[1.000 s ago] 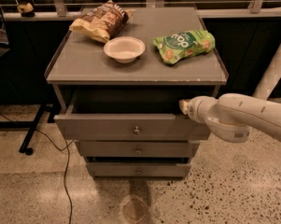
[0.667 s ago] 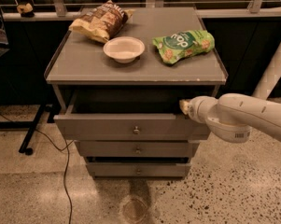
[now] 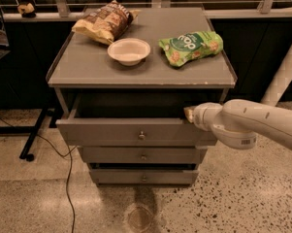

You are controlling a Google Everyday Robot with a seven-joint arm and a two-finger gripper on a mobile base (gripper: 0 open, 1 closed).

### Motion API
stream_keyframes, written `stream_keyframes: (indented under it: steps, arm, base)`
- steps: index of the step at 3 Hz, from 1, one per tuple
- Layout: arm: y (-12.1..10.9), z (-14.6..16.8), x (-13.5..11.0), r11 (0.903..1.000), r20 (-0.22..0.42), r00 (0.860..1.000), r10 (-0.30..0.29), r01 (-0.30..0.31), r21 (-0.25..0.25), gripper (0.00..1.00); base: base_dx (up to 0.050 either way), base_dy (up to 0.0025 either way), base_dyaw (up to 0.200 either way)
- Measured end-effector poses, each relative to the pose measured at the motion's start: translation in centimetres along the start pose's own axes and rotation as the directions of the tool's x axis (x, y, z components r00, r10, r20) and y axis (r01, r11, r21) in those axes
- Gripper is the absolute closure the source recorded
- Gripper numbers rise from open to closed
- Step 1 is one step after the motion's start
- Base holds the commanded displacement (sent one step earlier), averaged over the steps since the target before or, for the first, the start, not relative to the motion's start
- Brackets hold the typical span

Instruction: Open top drawer

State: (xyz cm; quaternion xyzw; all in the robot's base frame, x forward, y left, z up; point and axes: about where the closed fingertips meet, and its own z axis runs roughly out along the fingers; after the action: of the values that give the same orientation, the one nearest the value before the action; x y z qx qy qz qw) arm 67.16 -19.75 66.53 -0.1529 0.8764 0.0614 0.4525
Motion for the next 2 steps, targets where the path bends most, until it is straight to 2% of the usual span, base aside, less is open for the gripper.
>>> stream_keyframes:
  steps: [2]
  arm:
    - [-0.04,-0.23,0.86,0.9999,-0.019,1.0,0.0,0.0,-0.016,1.0]
  base:
    - [0.0,0.0,0.0]
